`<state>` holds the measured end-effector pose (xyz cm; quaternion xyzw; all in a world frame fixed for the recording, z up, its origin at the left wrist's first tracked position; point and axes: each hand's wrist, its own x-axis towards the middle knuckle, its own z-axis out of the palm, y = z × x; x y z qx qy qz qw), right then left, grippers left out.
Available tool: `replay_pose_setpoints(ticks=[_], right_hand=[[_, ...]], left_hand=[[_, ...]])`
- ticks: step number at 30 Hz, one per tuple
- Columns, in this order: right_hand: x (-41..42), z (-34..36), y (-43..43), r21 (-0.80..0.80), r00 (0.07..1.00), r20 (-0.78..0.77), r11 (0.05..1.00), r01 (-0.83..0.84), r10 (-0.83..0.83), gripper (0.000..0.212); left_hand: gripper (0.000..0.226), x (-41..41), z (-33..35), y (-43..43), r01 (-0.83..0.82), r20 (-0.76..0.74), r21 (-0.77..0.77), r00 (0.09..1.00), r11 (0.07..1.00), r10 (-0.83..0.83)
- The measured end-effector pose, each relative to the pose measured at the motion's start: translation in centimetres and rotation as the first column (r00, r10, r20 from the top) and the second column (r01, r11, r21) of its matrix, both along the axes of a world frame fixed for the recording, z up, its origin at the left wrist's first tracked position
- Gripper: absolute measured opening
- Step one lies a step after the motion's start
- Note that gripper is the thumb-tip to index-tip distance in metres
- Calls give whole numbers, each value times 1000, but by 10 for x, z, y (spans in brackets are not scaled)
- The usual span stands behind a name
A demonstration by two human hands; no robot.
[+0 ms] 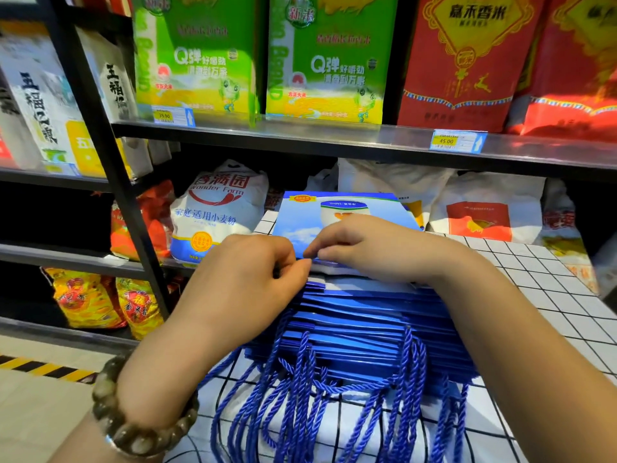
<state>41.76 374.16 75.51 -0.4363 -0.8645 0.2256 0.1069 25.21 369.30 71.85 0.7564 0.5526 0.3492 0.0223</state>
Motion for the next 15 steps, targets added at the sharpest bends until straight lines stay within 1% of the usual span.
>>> replay_pose_setpoints(ticks=[1,3,6,9,13,15], right_hand=[[-2,-2,0,19,1000,24,1000,-5,5,20],[-6,-4,0,31,1000,11,999,19,-20,16],[-6,-4,2,68,996,-15,994,91,-90,14],[-4,-6,4,91,982,-80,980,176,-169,13],[-1,-10,5,157,968,-112,958,241,-226,14],[2,-7,1,202,970,-129,952,231,-208,13]], left_hand=[[43,1,0,1,-6,-5,-3,1000,1000,6],[50,2,-1,1,5,15,-7,1000,1000,-5],[52,4,-2,-1,5,32,-11,999,1000,-4],[45,5,1,-3,13,47,-19,999,1000,-12],[32,2,5,-2,111,-19,-113,993,987,-114],[26,-3,5,1,156,32,-156,988,975,-153]])
